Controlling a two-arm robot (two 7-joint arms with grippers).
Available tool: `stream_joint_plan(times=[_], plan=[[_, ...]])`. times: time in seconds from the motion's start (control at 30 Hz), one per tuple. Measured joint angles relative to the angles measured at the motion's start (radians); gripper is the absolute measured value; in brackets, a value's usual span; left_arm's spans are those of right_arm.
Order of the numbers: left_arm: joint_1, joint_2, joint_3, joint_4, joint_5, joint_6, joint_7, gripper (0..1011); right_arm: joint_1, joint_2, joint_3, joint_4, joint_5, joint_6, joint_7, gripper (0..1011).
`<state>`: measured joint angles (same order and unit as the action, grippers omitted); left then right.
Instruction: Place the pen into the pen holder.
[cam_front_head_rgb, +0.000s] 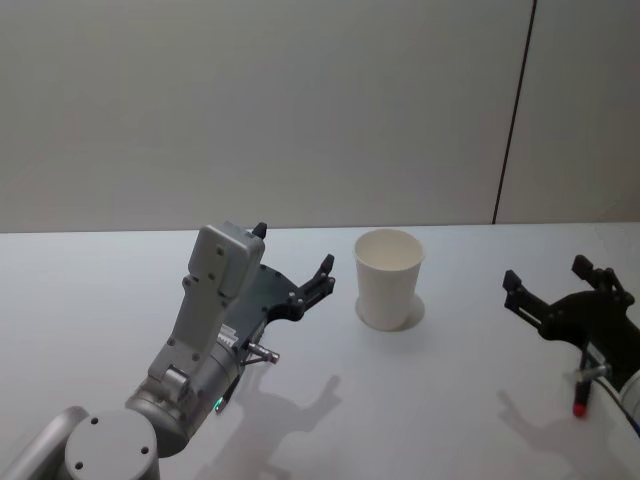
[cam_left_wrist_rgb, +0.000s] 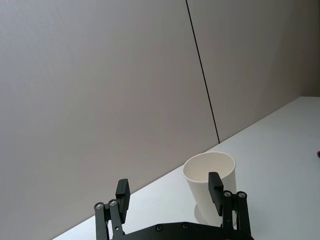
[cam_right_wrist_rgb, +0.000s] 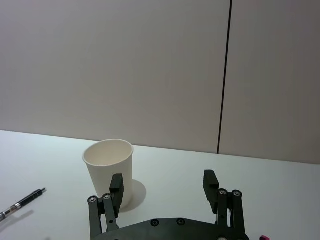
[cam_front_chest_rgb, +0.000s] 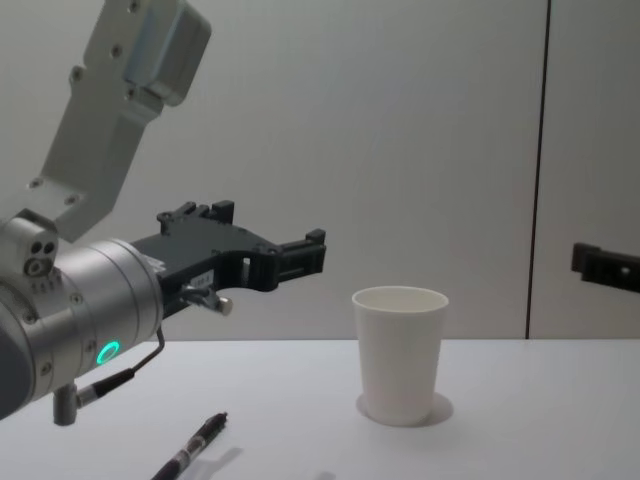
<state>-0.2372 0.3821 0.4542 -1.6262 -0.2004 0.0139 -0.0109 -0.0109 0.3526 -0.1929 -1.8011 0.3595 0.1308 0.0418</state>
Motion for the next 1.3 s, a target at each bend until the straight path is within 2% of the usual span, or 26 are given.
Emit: stream_joint_plan(times=[0.6,0.83,1.3], plan=[[0.0,0.0,0.0,0.0,0.0,0.0,0.0,1000,0.05,-0.009,0.028,-0.014,0.048,0.19,-0.078,1001],[0.0,0.0,0.0,0.0,0.0,0.0,0.0,1000,0.087,-0.026,0.034,-0.006,0.059,0.283,-0.119,1002],[0.0,0.0,0.0,0.0,0.0,0.0,0.0,1000,0.154,-0.066,0.043,0.035,0.08,0.43,-0.199,1002]])
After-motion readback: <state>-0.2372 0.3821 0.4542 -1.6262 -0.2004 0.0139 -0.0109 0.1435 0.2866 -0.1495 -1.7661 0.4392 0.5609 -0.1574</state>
